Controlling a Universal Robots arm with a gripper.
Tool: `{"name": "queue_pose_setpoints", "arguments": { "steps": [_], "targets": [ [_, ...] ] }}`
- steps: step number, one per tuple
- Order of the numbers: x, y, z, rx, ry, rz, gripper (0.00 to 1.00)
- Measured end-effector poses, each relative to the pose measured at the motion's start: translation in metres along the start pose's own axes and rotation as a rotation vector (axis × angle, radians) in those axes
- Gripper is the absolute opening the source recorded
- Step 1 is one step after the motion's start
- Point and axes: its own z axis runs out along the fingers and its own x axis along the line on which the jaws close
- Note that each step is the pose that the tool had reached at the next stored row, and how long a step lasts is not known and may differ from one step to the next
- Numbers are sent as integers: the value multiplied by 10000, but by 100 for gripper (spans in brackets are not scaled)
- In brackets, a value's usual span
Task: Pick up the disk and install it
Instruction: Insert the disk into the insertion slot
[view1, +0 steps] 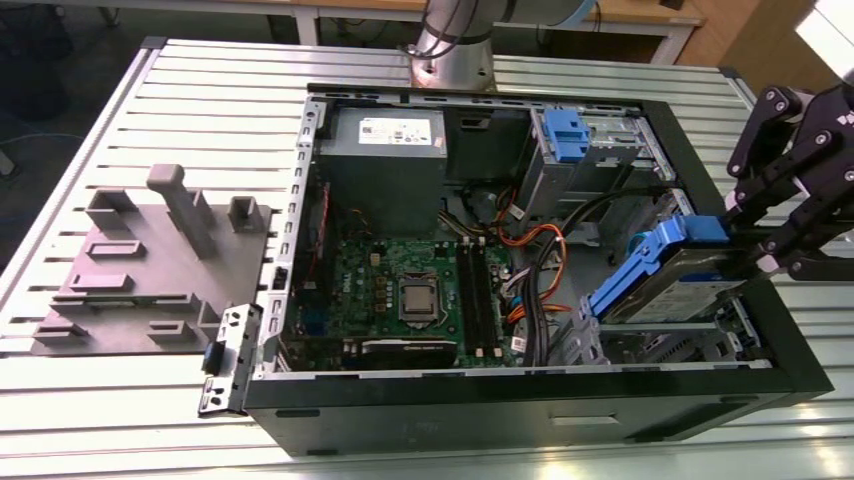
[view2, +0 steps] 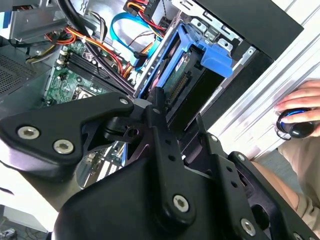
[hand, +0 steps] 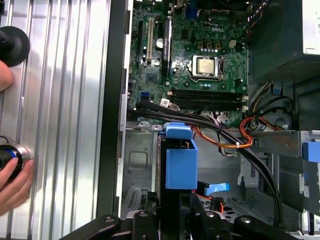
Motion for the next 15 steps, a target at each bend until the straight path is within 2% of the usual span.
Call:
{"name": "queue_pose_setpoints", "arguments": {
  "steps": [5, 15],
  "targets": [
    [1, -1, 14, 0, -6, 0, 35],
    [15, -17, 189, 0, -2, 0, 35]
  ]
}}
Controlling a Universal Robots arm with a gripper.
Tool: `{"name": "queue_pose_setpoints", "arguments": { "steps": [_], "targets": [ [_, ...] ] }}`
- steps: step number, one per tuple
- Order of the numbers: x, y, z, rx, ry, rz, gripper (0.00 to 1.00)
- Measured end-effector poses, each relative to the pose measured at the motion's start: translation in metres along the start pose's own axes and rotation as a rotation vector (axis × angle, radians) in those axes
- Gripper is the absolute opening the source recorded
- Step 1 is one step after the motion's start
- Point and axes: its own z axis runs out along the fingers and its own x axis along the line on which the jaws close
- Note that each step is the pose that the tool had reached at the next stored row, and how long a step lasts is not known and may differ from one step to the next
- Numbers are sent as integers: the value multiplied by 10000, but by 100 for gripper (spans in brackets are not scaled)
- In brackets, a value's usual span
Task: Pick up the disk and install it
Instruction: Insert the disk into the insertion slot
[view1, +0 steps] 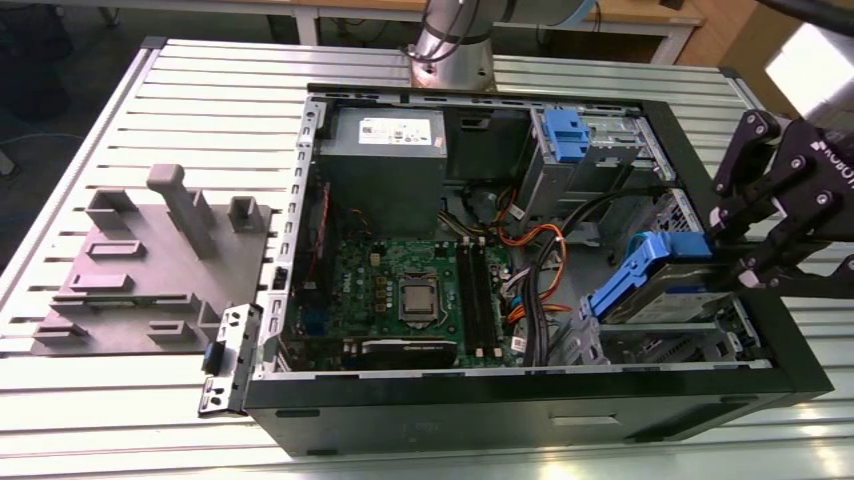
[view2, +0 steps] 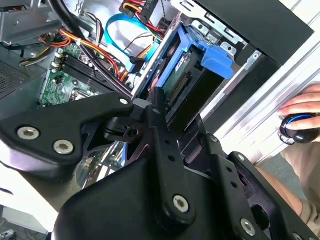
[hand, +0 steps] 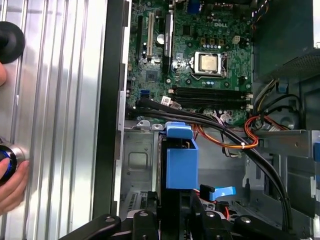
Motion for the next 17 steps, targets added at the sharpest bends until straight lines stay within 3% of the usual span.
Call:
{"name": "queue_pose_setpoints", "arguments": {
  "steps": [4, 6, 12, 15, 17],
  "targets": [
    [5, -7, 63, 3, 18, 0, 35],
    [9, -11, 109, 0, -1, -1, 35],
    [9, -10, 119, 0, 2, 1, 35],
    [8, -6, 84, -3, -33, -1, 35],
    [4, 2, 3, 0, 4, 4, 35]
  ]
}}
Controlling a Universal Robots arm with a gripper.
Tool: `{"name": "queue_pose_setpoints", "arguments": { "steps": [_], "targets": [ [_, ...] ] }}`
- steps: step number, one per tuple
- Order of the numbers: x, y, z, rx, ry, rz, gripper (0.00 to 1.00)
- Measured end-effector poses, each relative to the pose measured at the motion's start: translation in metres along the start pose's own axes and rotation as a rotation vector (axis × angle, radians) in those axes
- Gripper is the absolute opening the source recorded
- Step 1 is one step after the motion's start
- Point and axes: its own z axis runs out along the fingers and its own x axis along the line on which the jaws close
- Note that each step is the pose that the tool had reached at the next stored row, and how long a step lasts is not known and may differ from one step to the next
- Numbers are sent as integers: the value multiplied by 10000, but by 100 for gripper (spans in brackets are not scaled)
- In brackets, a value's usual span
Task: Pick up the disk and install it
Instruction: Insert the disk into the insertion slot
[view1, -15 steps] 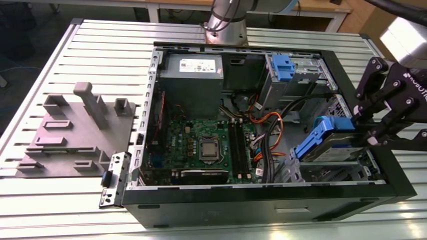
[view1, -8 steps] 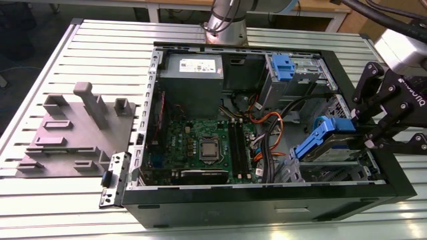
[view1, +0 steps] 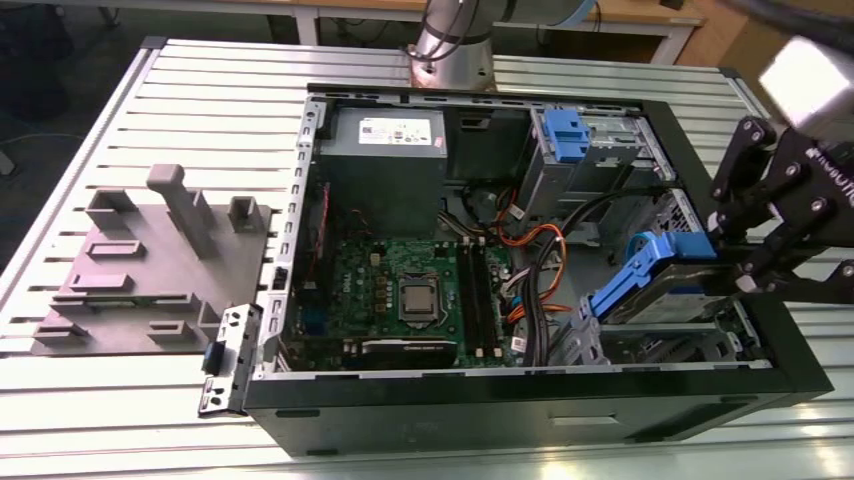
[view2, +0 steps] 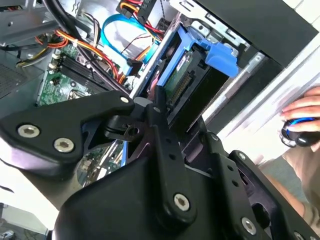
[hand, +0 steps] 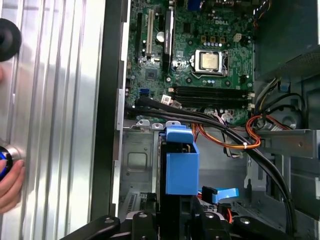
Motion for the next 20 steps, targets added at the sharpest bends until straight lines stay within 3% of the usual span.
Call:
{"name": "queue_pose_setpoints", "arguments": {
  "steps": [3, 7, 10, 18, 20],
  "targets": [
    [-1, 0, -14, 3, -4, -2, 35],
    [-1, 16, -1, 194, 2, -12, 35],
    [0, 20, 33, 281, 7, -16, 35],
    [1, 19, 44, 287, 1, -18, 35],
    [1, 20, 45, 286, 0, -18, 42]
  ]
}}
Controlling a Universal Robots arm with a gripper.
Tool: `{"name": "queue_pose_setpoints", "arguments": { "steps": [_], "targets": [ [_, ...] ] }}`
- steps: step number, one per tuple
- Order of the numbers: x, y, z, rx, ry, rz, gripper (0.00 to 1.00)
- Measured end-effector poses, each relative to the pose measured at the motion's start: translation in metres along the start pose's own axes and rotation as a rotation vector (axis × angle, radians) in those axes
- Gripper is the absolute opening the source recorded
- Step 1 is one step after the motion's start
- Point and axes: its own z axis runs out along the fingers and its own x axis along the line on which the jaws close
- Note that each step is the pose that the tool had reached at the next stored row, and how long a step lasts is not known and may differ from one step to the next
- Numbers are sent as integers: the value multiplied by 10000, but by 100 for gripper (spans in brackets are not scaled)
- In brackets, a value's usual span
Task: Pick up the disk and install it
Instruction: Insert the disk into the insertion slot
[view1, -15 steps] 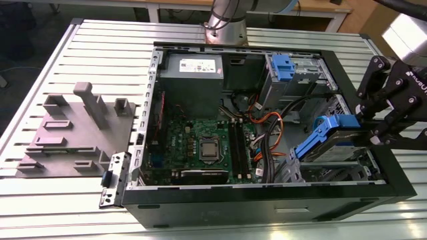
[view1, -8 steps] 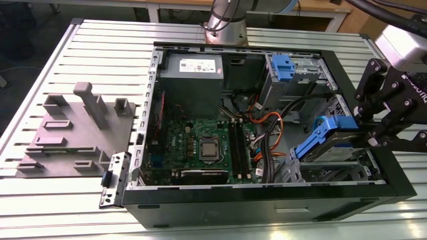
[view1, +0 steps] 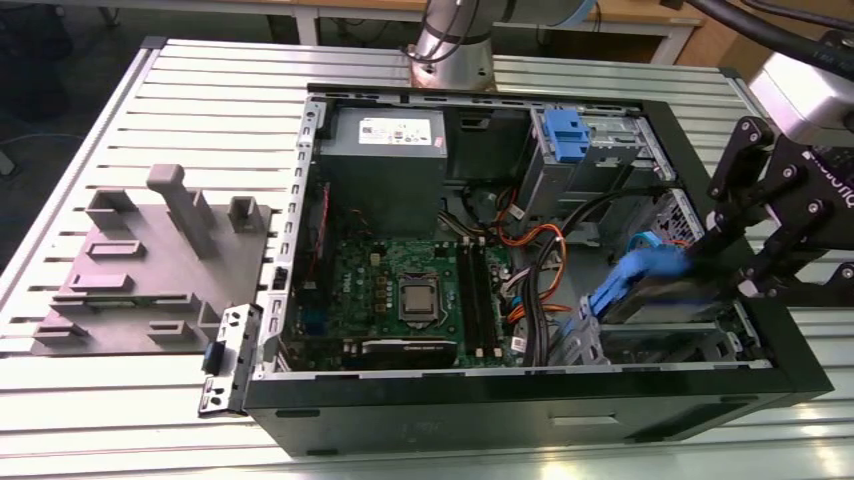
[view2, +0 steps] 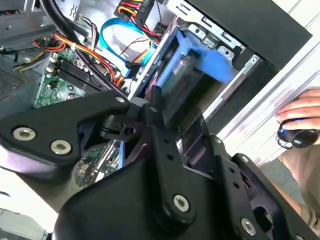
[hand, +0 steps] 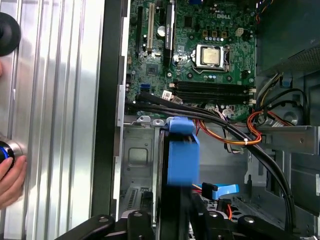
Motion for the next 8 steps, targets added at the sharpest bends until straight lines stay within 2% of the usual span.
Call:
{"name": "queue_pose_setpoints", "arguments": {
  "steps": [8],
  "targets": [
    [-1, 3, 5, 1, 2, 1, 42]
  ]
}}
